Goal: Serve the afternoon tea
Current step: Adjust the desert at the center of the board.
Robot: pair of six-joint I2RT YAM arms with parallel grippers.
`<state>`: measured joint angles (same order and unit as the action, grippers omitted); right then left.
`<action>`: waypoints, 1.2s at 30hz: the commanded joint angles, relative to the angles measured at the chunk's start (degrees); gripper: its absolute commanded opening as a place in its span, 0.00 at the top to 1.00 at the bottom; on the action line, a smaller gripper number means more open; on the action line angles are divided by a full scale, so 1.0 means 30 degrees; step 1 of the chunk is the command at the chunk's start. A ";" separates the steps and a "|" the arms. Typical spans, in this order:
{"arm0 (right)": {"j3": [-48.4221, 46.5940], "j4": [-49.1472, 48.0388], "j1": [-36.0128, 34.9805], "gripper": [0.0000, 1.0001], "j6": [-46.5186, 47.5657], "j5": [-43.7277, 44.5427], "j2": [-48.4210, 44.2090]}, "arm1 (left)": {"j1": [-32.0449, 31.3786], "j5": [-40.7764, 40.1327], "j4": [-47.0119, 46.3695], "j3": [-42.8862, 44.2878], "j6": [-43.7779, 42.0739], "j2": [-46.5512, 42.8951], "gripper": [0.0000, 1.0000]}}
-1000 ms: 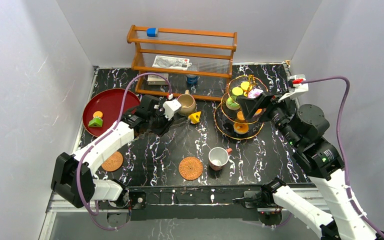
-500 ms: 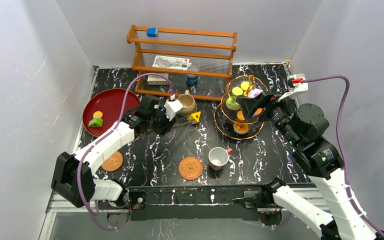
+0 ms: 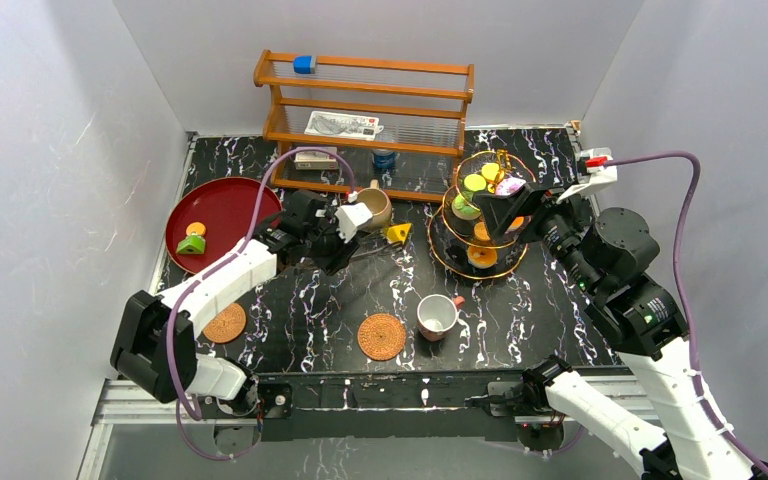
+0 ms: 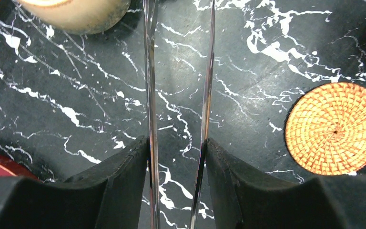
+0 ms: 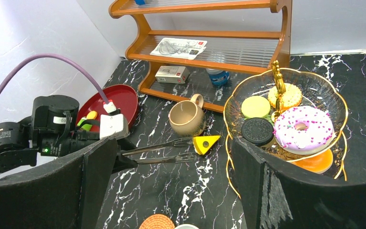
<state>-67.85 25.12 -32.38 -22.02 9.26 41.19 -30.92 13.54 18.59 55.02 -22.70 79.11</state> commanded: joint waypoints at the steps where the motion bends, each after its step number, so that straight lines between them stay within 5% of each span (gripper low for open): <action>1: -0.0442 -0.1329 -0.0055 0.01 0.0397 0.0254 -0.0202 | -0.0519 0.1145 -0.1196 0.0592 0.0447 0.0085 0.55; 18: -0.0264 -0.1343 -0.0061 0.01 0.0744 0.0694 -0.0348 | -0.2011 0.0648 -0.2095 0.0791 0.1824 -0.0243 0.55; 36: -0.0334 -0.1358 -0.0061 0.01 0.0778 0.0514 -0.0272 | -0.2097 -0.2501 -0.2034 0.2378 0.8877 -0.0962 0.59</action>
<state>-67.81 25.08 -32.38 -20.58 10.44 40.58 -36.77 9.13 13.43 58.37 -1.93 76.64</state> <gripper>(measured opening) 0.984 0.416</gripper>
